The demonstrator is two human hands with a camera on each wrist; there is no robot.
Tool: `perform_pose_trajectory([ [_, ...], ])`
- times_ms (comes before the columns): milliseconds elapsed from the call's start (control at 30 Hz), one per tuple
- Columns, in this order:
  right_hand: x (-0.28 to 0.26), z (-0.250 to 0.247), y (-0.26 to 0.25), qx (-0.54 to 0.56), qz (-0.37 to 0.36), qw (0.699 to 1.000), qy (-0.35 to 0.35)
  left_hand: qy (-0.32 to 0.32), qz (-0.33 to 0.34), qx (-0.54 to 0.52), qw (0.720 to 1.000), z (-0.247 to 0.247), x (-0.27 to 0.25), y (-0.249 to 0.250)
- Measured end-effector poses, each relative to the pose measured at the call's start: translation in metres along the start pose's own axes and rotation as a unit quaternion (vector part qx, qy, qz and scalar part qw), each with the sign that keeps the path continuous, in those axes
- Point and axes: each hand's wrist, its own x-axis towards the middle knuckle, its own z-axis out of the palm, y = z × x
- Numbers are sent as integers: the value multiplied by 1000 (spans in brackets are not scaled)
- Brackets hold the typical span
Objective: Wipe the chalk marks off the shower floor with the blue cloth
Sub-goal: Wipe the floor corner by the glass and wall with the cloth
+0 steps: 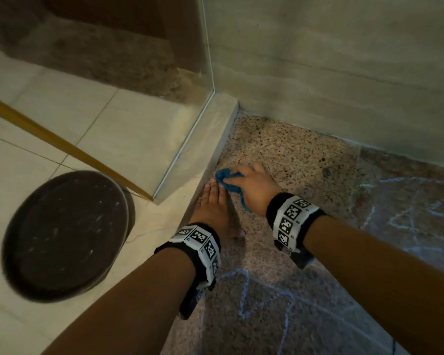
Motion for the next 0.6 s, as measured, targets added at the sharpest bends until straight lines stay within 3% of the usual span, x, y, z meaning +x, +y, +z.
perform_pose_trajectory([
  [367, -12, -7, 22, -52, -47, 998, -1, -2, 3, -4, 1000, -1, -1, -3],
  [433, -18, -12, 36, -41, -20, 998, 32, 0, 13, -8, 1000, -1, -2, -5],
  [533, -28, -20, 61, -7, 83, 992, 90, 18, 32, -3, 999, 2, -3, -7],
  [600, -35, -22, 77, -13, 144, 986, 80, 26, 48, 4, 999, 3, -4, -3],
])
